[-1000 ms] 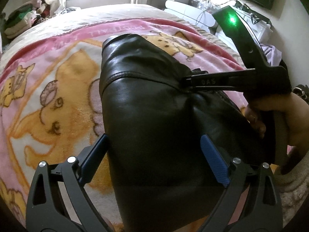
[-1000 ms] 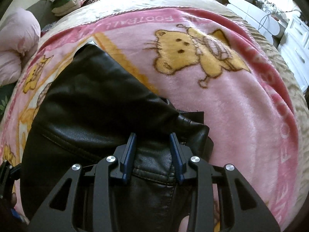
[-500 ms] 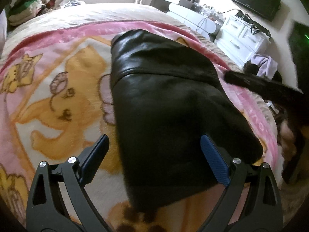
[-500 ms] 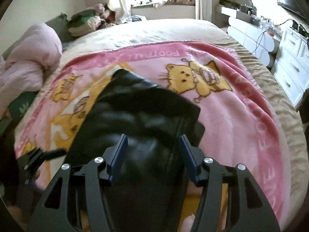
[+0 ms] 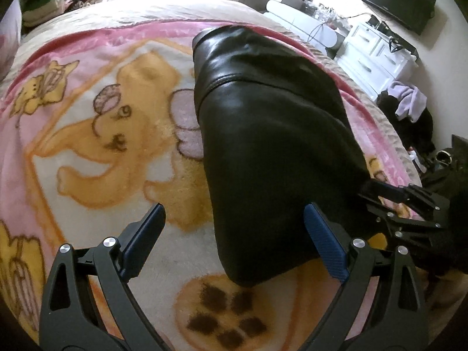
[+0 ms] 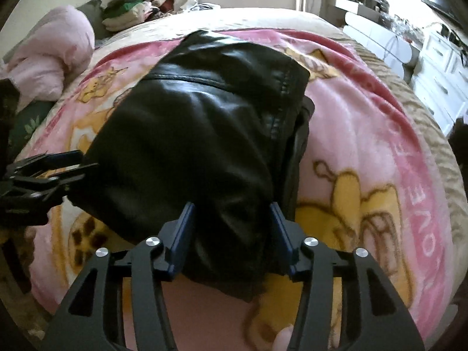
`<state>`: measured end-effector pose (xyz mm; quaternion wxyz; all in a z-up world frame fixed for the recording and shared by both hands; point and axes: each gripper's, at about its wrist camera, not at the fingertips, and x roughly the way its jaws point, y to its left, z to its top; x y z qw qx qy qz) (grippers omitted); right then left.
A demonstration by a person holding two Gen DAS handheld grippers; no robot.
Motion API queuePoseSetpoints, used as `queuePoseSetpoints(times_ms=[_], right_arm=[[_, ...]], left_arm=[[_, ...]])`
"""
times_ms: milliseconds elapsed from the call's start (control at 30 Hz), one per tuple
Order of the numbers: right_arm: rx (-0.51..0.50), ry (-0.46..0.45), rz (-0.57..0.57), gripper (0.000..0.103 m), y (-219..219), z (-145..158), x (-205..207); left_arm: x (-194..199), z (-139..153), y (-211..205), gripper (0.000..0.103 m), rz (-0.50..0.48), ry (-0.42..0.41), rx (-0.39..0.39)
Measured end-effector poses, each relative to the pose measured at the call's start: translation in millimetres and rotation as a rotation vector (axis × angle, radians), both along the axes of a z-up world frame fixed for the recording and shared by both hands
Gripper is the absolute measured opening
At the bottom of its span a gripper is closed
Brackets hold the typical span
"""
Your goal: Fold large clothes
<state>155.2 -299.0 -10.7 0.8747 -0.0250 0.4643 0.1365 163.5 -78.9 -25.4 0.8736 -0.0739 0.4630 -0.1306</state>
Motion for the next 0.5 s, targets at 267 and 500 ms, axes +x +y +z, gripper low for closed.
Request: queuePoseSetpoints(times_ms=[267, 500], right_arm=[[0.114, -0.142, -0.073, 0.085, -20, 43, -38], [0.2, -0.28, -0.106, 0.098, -34, 79, -86]], left_arm=[[-25, 23, 5, 0.093, 0.006, -0.054, -0.024], [-61, 50, 10, 0.094, 0.011, -0.142, -0.041]])
